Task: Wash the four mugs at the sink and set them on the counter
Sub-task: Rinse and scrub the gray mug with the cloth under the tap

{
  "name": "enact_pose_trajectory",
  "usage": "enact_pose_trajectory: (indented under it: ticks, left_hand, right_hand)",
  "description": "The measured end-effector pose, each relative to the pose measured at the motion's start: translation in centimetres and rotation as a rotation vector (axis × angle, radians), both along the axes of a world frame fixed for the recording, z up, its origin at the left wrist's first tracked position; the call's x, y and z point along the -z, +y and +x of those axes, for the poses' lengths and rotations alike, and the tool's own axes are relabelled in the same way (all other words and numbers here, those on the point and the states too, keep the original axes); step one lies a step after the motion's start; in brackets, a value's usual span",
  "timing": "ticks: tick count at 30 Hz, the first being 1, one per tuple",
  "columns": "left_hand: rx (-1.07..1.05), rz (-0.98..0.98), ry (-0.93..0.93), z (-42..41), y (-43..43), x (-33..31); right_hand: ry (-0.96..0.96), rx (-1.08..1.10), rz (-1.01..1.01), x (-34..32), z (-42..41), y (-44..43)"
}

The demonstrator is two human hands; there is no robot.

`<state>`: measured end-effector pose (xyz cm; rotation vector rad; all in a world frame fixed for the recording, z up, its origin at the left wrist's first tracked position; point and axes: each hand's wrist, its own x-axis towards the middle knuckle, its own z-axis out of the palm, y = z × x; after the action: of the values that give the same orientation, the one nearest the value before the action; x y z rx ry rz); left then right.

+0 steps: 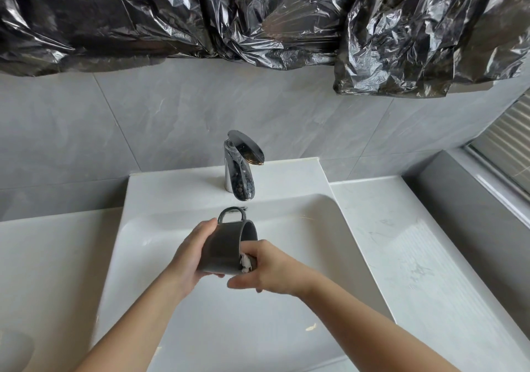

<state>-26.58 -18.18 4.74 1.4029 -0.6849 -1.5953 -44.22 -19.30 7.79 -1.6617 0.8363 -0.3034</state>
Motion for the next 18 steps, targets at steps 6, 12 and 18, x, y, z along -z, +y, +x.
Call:
enact_pose_trajectory:
  ticks: [6, 12, 18]
  left_hand:
    - [-0.015, -0.228, -0.035, -0.3, 1.0, 0.6]
    - [0.066, 0.199, 0.161, 0.4, 0.3, -1.4]
    - [-0.094, -0.38, -0.136, -0.6, 0.5, 0.0]
  right_hand:
    - [-0.108, 0.184, 0.071, 0.0, 0.3, 0.1]
    - [0.168, -0.051, -0.48, 0.8, -0.9, -0.4]
    - [-0.293, 0.19, 0.322, 0.6, 0.3, 1.1]
